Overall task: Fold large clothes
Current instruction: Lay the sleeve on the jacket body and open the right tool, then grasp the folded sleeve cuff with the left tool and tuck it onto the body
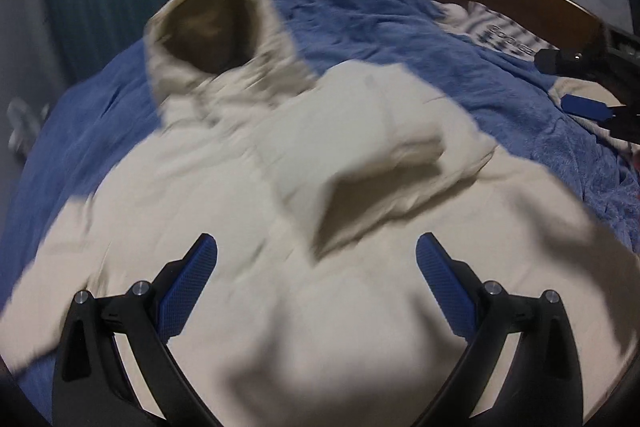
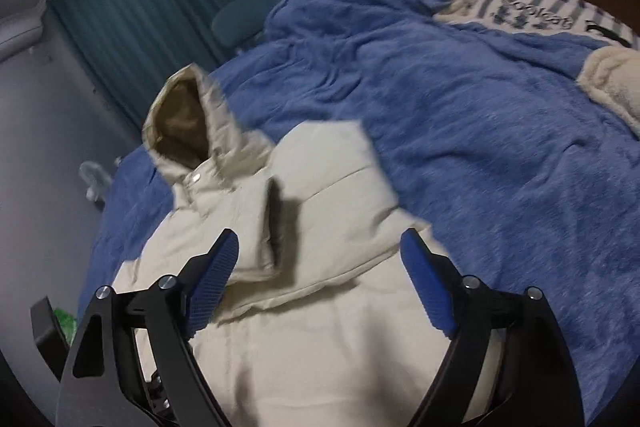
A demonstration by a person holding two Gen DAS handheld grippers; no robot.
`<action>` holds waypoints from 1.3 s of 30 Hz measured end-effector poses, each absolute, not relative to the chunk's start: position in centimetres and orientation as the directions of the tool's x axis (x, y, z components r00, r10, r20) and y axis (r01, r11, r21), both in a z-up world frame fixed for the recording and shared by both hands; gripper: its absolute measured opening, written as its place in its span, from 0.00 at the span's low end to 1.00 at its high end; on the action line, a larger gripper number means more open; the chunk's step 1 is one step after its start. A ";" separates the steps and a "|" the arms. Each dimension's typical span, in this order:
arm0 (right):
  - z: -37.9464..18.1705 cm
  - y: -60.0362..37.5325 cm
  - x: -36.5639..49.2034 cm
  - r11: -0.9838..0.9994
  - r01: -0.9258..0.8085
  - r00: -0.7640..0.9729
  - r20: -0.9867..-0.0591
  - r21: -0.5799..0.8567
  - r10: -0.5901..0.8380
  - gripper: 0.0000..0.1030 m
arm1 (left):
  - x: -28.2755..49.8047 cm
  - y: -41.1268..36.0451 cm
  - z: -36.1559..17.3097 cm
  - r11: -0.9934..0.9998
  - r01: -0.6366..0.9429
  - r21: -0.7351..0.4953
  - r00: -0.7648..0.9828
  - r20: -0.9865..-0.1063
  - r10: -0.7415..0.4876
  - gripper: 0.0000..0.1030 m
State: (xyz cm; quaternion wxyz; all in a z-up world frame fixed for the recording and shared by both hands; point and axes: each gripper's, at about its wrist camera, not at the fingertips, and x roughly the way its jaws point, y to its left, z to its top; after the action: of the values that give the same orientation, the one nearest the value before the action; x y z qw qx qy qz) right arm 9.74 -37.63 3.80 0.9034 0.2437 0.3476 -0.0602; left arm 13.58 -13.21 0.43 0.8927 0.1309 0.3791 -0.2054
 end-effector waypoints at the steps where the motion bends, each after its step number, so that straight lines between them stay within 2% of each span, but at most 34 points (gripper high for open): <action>1: 3.8 -38.2 9.6 0.871 0.295 0.751 -0.659 0.394 0.044 0.82 | 14.0 -14.1 0.4 0.875 0.476 0.087 0.630 -0.728 -0.270 0.93; 8: 3.1 -41.4 9.6 0.824 0.330 0.756 -0.652 0.460 0.061 0.84 | 17.7 -21.4 -2.5 0.820 0.517 0.245 0.643 -0.744 -0.183 0.92; 10: 2.6 -41.8 9.9 0.802 0.341 0.750 -0.657 0.490 0.083 0.84 | 18.4 -23.0 -3.5 0.788 0.525 0.323 0.647 -0.753 -0.123 0.81; 12: 2.5 -41.8 10.0 0.794 0.338 0.748 -0.656 0.505 0.099 0.84 | 18.9 -23.8 -4.0 0.759 0.541 0.362 0.636 -0.767 -0.088 0.53; 14: 2.4 -41.3 10.2 0.807 0.331 0.744 -0.661 0.489 0.095 0.84 | 19.0 -23.3 -3.7 0.764 0.553 0.333 0.619 -0.778 -0.108 0.39; 15: 2.4 -41.1 10.3 0.812 0.328 0.743 -0.663 0.483 0.094 0.84 | 19.1 -22.7 -3.1 0.776 0.552 0.306 0.615 -0.778 -0.130 0.28; 17: 2.3 -40.7 10.4 0.821 0.327 0.737 -0.670 0.468 0.089 0.84 | 19.1 -21.1 -1.9 0.805 0.537 0.252 0.615 -0.770 -0.169 0.21; 21: 2.0 -40.0 10.7 0.829 0.327 0.729 -0.679 0.454 0.084 0.84 | 18.2 -14.6 1.3 0.894 0.445 0.057 0.630 -0.729 -0.267 0.17; 25: 1.9 -38.0 11.2 0.831 0.319 0.731 -0.677 0.455 0.090 0.84 | 15.7 -7.0 1.7 0.928 0.364 -0.076 0.635 -0.709 -0.307 0.14; 30: 1.6 -32.8 12.4 0.904 0.248 0.723 -0.688 0.349 0.067 0.84 | 15.1 -0.4 -1.0 0.947 0.260 -0.187 0.616 -0.724 -0.312 0.13; 36: -0.2 -29.3 13.4 0.947 0.207 0.695 -0.718 0.247 0.036 0.84 | 17.1 3.4 -2.6 0.928 0.179 -0.327 0.609 -0.704 -0.366 0.13; 37: -0.4 -28.9 13.6 0.954 0.198 0.691 -0.722 0.225 0.027 0.84 | 17.7 3.7 -2.9 0.928 0.175 -0.330 0.604 -0.708 -0.366 0.15; 39: -0.9 -28.2 14.0 0.963 0.176 0.689 -0.724 0.205 0.028 0.84 | 18.3 3.3 -3.8 0.952 0.171 -0.255 0.601 -0.738 -0.305 0.21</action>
State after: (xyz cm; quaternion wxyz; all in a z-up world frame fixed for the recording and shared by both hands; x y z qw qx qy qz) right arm 14.01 -28.24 -0.93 0.9097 0.1303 0.3922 -0.0406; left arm 18.27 3.27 -3.80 0.8913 -0.0791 0.4260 -0.1335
